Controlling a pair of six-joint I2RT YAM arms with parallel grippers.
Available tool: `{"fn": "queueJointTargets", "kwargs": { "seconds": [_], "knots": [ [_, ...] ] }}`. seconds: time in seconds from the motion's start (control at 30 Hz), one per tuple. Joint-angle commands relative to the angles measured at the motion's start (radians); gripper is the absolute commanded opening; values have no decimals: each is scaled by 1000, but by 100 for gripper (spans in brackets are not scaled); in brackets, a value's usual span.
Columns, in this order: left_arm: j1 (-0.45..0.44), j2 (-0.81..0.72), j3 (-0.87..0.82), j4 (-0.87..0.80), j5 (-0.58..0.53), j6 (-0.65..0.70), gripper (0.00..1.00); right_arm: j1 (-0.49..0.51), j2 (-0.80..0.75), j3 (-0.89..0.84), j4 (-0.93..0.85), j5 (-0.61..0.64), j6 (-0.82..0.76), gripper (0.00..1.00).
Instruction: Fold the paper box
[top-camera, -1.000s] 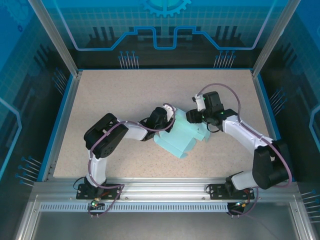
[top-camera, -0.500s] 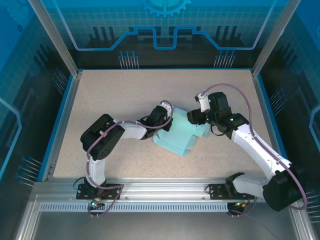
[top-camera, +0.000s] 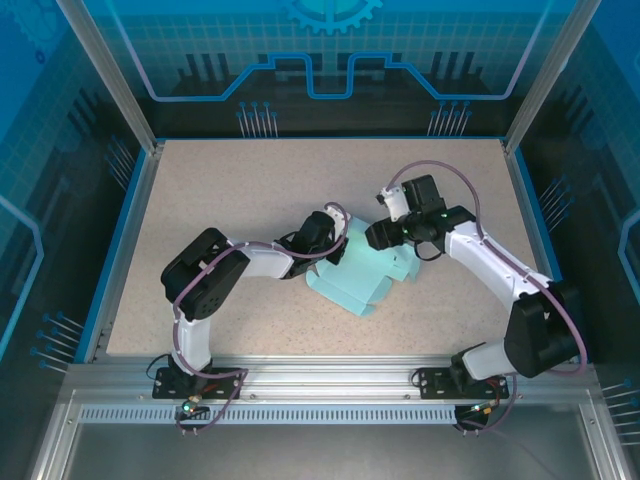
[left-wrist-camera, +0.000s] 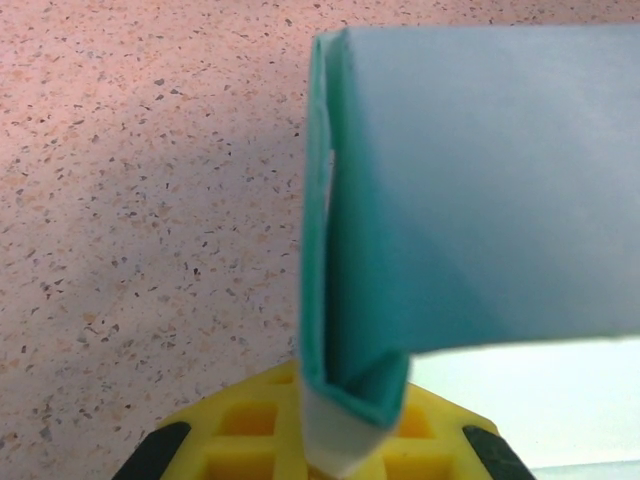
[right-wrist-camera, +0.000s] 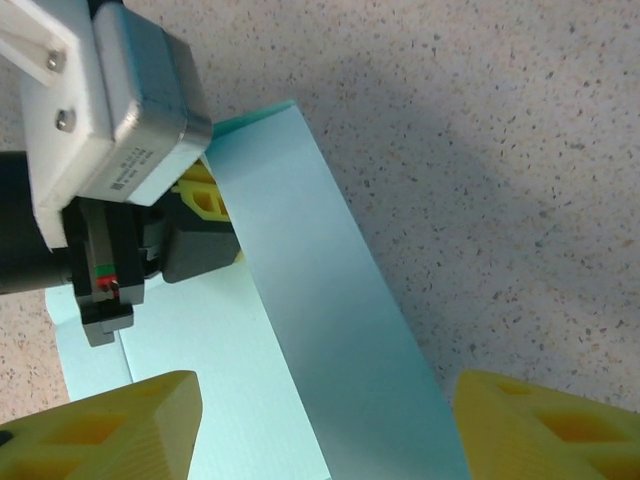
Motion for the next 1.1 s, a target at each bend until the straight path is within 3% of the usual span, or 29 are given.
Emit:
{"fn": "queueJointTargets", "kwargs": {
  "seconds": [0.0,0.33,0.83,0.97,1.07],
  "knots": [
    [-5,-11,11,25,36,34,0,-14,35,52,-47,7,-27,69],
    [2,5,1,64,22,43,0,-9,190,92,-14,-64,-24,67],
    [4,76,76,34,-195,-104,0,-10,177,-10,87,-227,53,60],
    [4,92,84,26,-231,-122,0,-13,175,-14,89,-222,56,59],
    [6,82,74,33,-200,-111,0,-28,157,-3,71,-190,56,61]
  ]
}}
